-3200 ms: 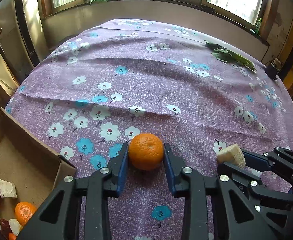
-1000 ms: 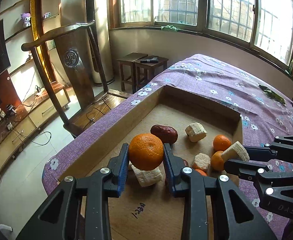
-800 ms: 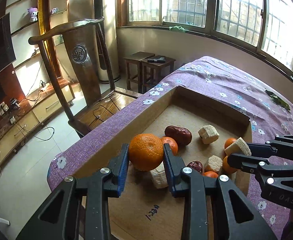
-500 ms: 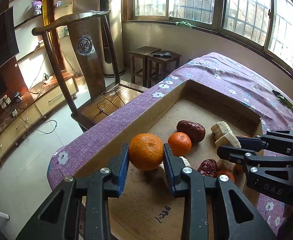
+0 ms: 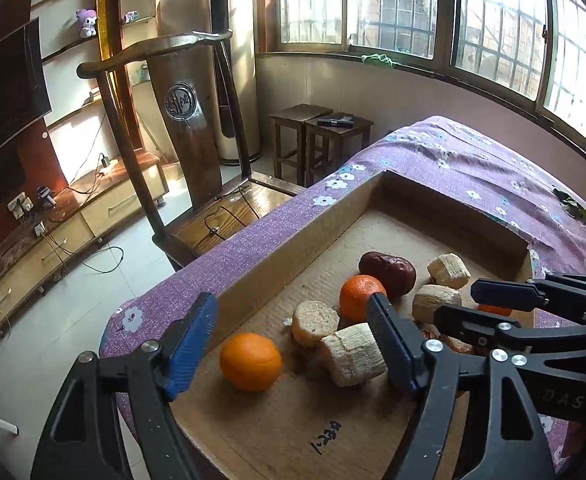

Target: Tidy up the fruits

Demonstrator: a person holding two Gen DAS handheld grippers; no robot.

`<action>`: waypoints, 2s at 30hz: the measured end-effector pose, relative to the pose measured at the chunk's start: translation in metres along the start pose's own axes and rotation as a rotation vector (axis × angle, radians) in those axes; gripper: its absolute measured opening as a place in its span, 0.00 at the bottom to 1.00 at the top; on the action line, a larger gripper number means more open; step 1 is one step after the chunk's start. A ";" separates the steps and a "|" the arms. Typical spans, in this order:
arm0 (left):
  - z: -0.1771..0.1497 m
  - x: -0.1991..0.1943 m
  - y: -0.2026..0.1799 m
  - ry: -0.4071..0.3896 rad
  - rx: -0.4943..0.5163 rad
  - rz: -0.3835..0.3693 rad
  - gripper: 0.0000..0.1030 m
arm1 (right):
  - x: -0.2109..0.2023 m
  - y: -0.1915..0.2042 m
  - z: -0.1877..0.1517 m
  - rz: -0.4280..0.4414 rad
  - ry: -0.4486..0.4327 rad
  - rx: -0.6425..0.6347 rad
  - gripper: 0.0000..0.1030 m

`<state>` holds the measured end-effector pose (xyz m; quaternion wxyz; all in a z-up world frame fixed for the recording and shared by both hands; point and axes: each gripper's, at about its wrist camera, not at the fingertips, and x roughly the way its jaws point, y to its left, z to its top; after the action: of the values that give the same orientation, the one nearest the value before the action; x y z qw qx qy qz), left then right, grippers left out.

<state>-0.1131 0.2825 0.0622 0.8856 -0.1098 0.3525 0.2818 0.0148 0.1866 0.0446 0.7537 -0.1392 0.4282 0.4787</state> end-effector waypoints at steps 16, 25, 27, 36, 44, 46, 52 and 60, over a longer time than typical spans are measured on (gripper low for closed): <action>-0.004 -0.044 -0.021 -0.126 0.025 -0.037 0.91 | -0.089 -0.017 -0.057 -0.118 -0.153 0.095 0.77; -0.007 -0.056 -0.030 -0.148 0.036 -0.054 0.91 | -0.090 -0.015 -0.066 -0.117 -0.131 0.109 0.80; -0.008 -0.057 -0.031 -0.148 0.037 -0.056 0.91 | -0.089 -0.015 -0.067 -0.116 -0.130 0.107 0.80; -0.011 -0.055 -0.034 -0.137 0.036 -0.058 0.91 | -0.087 -0.012 -0.069 -0.108 -0.119 0.102 0.80; -0.011 -0.054 -0.033 -0.135 0.035 -0.058 0.91 | -0.082 -0.011 -0.068 -0.103 -0.104 0.100 0.80; -0.011 -0.054 -0.033 -0.135 0.036 -0.058 0.91 | -0.082 -0.011 -0.068 -0.103 -0.101 0.099 0.80; -0.010 -0.054 -0.031 -0.132 0.037 -0.057 0.91 | -0.079 -0.011 -0.068 -0.102 -0.091 0.094 0.80; -0.011 -0.054 -0.031 -0.132 0.038 -0.058 0.91 | -0.078 -0.010 -0.066 -0.103 -0.087 0.091 0.80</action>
<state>-0.1329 0.2301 0.0914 0.9165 -0.0845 0.2955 0.2560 -0.0246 0.0935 0.0640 0.8007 -0.1058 0.4087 0.4251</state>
